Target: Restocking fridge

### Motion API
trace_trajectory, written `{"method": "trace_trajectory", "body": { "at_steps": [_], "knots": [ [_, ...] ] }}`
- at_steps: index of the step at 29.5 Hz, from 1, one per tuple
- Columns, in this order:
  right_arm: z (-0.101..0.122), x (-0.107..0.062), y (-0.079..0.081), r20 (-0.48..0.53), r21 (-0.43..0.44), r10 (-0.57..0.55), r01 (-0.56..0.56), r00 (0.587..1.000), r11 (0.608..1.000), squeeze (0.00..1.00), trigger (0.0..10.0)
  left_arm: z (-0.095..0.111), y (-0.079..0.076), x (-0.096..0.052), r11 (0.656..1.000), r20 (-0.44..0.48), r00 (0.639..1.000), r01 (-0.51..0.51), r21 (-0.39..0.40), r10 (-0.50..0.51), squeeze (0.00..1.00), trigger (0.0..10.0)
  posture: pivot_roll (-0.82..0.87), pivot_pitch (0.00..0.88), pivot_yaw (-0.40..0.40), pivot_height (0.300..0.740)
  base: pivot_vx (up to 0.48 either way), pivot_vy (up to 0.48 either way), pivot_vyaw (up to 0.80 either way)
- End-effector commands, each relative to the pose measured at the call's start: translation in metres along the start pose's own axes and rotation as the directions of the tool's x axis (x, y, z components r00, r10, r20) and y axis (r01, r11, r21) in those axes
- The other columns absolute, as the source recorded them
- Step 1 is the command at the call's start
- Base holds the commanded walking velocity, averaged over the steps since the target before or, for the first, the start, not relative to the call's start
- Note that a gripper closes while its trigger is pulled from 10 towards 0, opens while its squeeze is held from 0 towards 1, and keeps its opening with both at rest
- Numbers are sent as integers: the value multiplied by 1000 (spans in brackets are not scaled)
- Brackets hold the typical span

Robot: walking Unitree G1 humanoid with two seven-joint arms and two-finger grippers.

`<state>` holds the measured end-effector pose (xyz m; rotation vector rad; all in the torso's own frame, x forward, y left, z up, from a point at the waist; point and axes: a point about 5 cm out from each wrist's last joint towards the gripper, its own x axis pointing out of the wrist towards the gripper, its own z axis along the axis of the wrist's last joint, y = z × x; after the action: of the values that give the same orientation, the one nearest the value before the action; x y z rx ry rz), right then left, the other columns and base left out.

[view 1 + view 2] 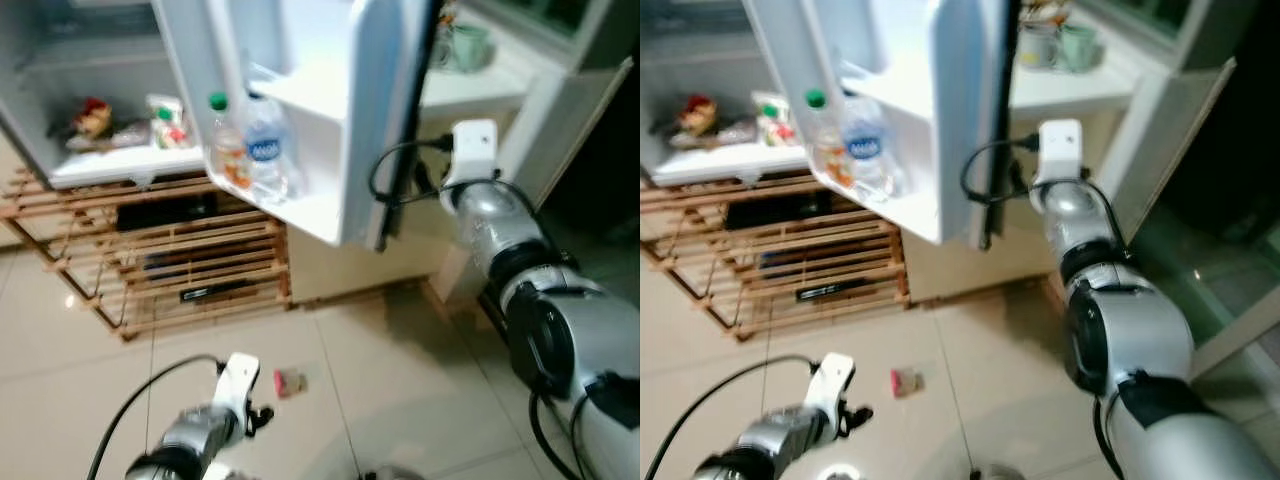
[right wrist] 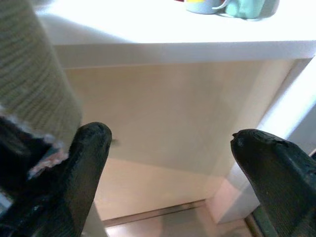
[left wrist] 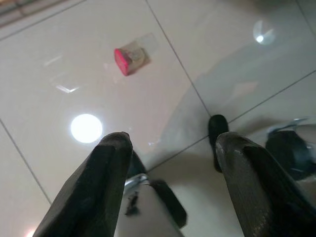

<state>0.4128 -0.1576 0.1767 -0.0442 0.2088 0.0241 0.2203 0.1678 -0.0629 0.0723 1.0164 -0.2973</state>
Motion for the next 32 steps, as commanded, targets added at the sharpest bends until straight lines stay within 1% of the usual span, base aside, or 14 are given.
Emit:
{"method": "trace_trajectory", "body": {
  "at_steps": [1, 10, 13, 15, 16, 17, 18, 20, 22, 24, 26, 28, 30, 32],
  "knots": [
    [17, 2, 19, 55, 30, 69, -71, 996, 997, 388, 10000, 4, 0, 0, 1000, 16, 1000, -10, 7, 10, 0, 10000, -100, 0, -48, 740, 0, 0, 0],
    [36, -5, 89, 157, 150, 401, -423, 903, 894, 396, 10000, 3, -3, 2, 1000, 38, 999, -2, 4, 2, 0, 10000, -97, 0, -52, 740, 0, 0, 0],
    [27, -25, 139, 101, 106, 760, -766, 642, 634, 396, 10000, -9, -5, 3, 1000, 11, 1000, -5, 9, 5, 0, 10000, -118, 0, -52, 740, 0, 0, 0],
    [29, -51, 136, 90, 27, 864, -869, 495, 495, 373, 10000, -14, -6, 3, 1000, 3, 1000, -10, 2, 10, 0, 10000, -156, 0, -52, 740, 0, 0, 0],
    [29, -51, 136, 90, 27, 864, -869, 495, 495, 373, 10000, -14, -6, 3, 1000, 3, 1000, -10, 2, 10, 0, 10000, -156, 0, -52, 740, 0, 0, 0],
    [39, -93, 131, 160, 38, 928, -941, 337, 335, 369, 10000, -18, -6, 2, 1000, -7, 1000, -13, -4, 13, 0, 10000, -176, 0, -54, 740, 0, 0, 0],
    [46, -113, 121, 216, 50, 936, -961, 277, 273, 357, 10000, -22, -6, 2, 1000, -16, 1000, -14, -6, 14, 0, 10000, -188, 0, -58, 740, 0, 0, 0],
    [49, -134, 98, 288, 86, 929, -972, 234, 218, 353, 10000, -25, -9, 3, 1000, -20, 1000, -6, -12, 6, 0, 10000, -199, 0, -59, 740, 0, 0, 0],
    [46, -135, 88, 303, 111, 918, -966, 255, 232, 357, 10000, -26, -10, 3, 1000, -16, 1000, 0, -17, -1, 0, 10000, -202, 0, -61, 740, 0, 0, 0],
    [21, -115, 63, 289, 189, 871, -916, 397, 355, 357, 10000, -22, -14, 4, 999, 24, 1000, 19, -43, -18, 0, 10000, -204, 0, -61, 740, 0, 0, 0],
    [-26, -76, 26, 155, 226, 698, -713, 699, 664, 365, 10000, -6, -19, 5, 999, 117, 993, 38, -21, -35, 0, 10000, -199, 0, -65, 740, 0, 0, 0],
    [-57, -67, -2, 46, 214, 490, -488, 870, 846, 373, 10000, 15, -22, 4, 999, 233, 971, 45, 17, -48, 0, 10000, -196, 0, -66, 740, 0, 0, 0],
    [-67, -70, -20, 30, 217, 340, -339, 940, 915, 376, 10000, 40, -22, 0, 999, 384, 923, 32, 31, -42, 0, 10000, -190, 0, -68, 740, 0, 0, 0],
    [-76, -77, -30, 8, 37, 224, -224, 975, 974, 373, 10000, 87, -22, -17, 997, 642, 766, 77, -24, -43, 0, 10000, -184, 0, -73, 740, 0, 0, 0]
  ]
}}
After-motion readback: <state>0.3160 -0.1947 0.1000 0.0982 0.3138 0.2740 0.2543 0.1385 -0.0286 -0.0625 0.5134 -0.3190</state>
